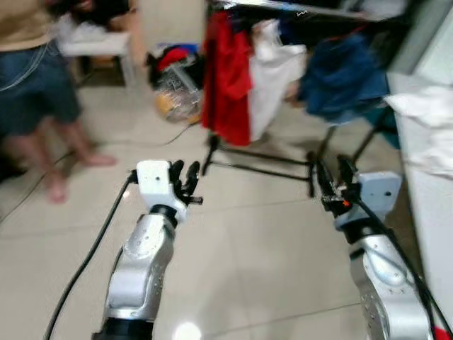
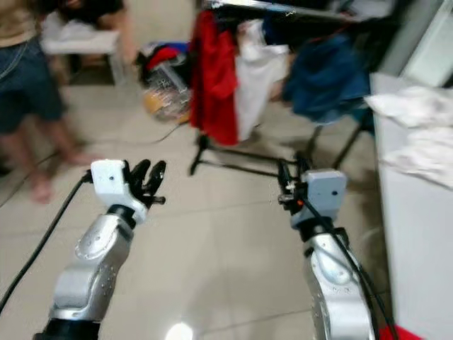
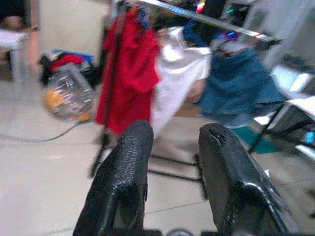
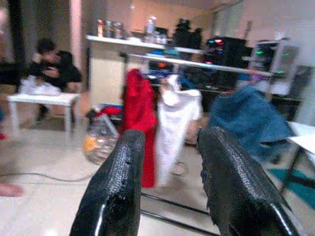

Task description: Hang hanger

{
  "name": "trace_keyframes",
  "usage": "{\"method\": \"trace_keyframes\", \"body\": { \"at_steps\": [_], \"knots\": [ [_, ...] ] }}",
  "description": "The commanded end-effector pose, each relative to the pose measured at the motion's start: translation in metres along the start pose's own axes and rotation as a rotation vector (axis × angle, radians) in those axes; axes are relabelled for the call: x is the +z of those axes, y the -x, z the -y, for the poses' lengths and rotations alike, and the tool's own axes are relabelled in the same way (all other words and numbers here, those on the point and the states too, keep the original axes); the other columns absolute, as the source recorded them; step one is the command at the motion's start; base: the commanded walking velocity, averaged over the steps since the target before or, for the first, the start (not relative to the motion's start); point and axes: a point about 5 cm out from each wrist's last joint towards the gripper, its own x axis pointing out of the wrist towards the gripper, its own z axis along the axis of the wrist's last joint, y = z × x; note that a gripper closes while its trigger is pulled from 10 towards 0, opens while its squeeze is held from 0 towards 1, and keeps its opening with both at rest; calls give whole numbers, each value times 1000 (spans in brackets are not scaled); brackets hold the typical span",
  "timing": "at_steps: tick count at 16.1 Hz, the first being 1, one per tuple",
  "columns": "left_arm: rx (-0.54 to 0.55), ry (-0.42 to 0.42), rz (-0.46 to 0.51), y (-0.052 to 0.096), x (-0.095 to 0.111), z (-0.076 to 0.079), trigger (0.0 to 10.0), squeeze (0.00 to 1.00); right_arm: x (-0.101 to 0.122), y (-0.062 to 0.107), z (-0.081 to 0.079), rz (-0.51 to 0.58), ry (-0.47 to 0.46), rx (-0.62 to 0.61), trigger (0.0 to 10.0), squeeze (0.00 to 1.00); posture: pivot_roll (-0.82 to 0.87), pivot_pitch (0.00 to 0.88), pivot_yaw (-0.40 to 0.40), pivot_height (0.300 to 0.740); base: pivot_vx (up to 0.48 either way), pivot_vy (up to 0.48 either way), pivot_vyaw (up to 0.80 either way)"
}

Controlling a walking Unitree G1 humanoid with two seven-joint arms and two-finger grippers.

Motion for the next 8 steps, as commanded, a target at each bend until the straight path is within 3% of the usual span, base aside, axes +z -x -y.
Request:
{"method": "trace_keyframes", "body": {
  "at_steps": [1, 8],
  "knots": [
    [-8, -12, 16, -1, 5, 3, 10000, 0, 2, -1, 1, 7, -7, -7, 10000, 0, -52, 0, -37, 740, 368, 0, 0],
    [-3, -13, 15, -1, 5, 2, 10000, 0, 2, -2, 0, 7, -11, -3, 10000, 0, -46, 0, -38, 740, 369, 0, 0]
  ]
}}
